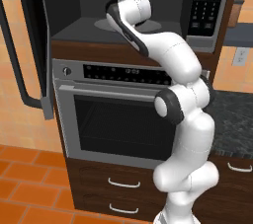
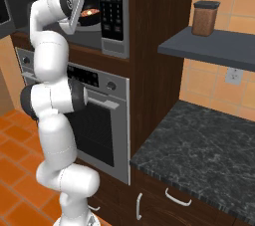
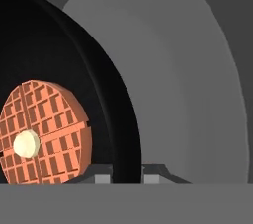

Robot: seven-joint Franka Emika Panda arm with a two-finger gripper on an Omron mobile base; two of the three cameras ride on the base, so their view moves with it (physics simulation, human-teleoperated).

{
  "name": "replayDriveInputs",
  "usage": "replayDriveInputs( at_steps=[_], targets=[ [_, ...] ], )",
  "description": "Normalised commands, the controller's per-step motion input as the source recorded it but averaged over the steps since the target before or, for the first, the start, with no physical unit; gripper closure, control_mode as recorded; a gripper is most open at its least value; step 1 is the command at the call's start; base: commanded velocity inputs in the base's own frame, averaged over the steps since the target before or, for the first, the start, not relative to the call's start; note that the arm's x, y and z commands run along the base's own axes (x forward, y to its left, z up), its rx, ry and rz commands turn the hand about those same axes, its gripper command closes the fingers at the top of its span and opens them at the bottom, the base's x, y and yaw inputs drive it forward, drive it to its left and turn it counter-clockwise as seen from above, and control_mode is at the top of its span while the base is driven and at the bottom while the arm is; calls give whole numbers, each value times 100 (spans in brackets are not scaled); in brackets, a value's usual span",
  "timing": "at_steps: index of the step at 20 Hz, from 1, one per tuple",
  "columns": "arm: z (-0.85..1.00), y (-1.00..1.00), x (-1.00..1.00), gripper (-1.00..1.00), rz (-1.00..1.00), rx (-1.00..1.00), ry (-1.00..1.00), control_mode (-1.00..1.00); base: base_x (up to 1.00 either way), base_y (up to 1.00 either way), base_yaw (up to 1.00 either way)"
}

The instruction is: Open the microwave, place the bowl with waffle inside the microwave, then close the microwave door and turn it on.

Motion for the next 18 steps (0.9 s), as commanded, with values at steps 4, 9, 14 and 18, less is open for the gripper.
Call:
replayDriveInputs(
  at_steps=[4,9,14,18],
  targets=[
    [-35,-15,32,100,-3,3,0,-100,0,0,0],
    [-37,-13,12,-100,-4,1,-11,-100,0,0,0],
    [-42,-27,4,-100,-4,4,-22,-100,0,0,0],
    [-4,-8,-53,-100,0,7,-57,-100,0,0,0]
  ],
)
